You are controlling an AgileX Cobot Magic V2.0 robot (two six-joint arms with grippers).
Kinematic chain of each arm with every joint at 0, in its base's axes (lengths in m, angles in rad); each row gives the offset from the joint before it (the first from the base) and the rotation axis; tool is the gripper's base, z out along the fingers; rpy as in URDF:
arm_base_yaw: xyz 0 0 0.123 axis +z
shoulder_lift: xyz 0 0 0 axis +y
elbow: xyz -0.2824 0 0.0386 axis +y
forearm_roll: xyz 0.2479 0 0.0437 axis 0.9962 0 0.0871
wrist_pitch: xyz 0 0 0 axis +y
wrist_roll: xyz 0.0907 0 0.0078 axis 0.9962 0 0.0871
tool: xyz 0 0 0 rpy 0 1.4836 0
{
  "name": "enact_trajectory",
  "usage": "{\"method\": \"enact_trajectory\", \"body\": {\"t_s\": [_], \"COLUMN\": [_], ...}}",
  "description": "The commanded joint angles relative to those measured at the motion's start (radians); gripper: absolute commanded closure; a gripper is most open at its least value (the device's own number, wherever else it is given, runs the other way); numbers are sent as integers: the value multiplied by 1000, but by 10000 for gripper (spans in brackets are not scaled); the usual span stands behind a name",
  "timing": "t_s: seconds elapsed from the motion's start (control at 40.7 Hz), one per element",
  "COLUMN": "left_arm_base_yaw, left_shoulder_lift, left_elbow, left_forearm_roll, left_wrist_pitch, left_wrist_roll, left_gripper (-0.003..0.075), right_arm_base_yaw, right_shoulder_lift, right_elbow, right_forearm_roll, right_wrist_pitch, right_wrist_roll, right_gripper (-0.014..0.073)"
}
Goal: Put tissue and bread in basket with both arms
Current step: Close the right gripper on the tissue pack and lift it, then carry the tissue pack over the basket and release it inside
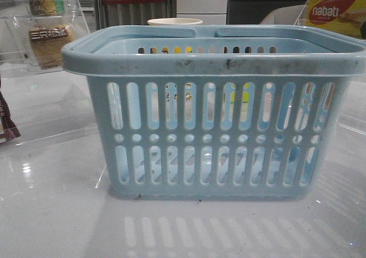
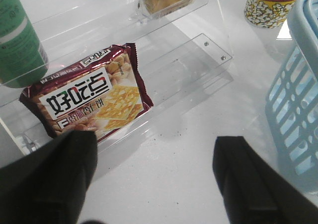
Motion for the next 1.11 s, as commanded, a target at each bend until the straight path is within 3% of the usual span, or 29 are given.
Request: {"method": "enact_trajectory", "body": {"t_s": [0.0, 0.098, 0.197, 0.664, 0.86, 1.082], "left_arm_base_yaw": [-8, -8, -8, -8, -8, -8], "left_shoulder_lift": [-2, -2, -2, -2, -2, -2], "left_elbow": [-31, -31, -31, -31, -31, -31], "left_forearm_roll": [-11, -11, -11, -11, -11, -11], "left_wrist_pitch": [-78, -78, -78, -78, -78, -78], "left_wrist_roll": [-2, -2, -2, -2, -2, -2], "left_gripper": [171, 171, 171, 171, 171, 171], "right_arm_base_yaw": [-10, -10, -10, 20, 138, 371], "right_shoulder_lift": [-54, -56, -68, -348, -490, -544], "right_elbow": [-39, -39, -39, -39, -38, -37], "right_forearm_roll": [-17, -17, -17, 66, 85, 94], "right_wrist_pitch": [-70, -70, -54, 127, 229, 304], "right_wrist_roll": [-1, -1, -1, -1, -15, -41], "right_gripper": [255, 363, 407, 409, 409, 409]}}
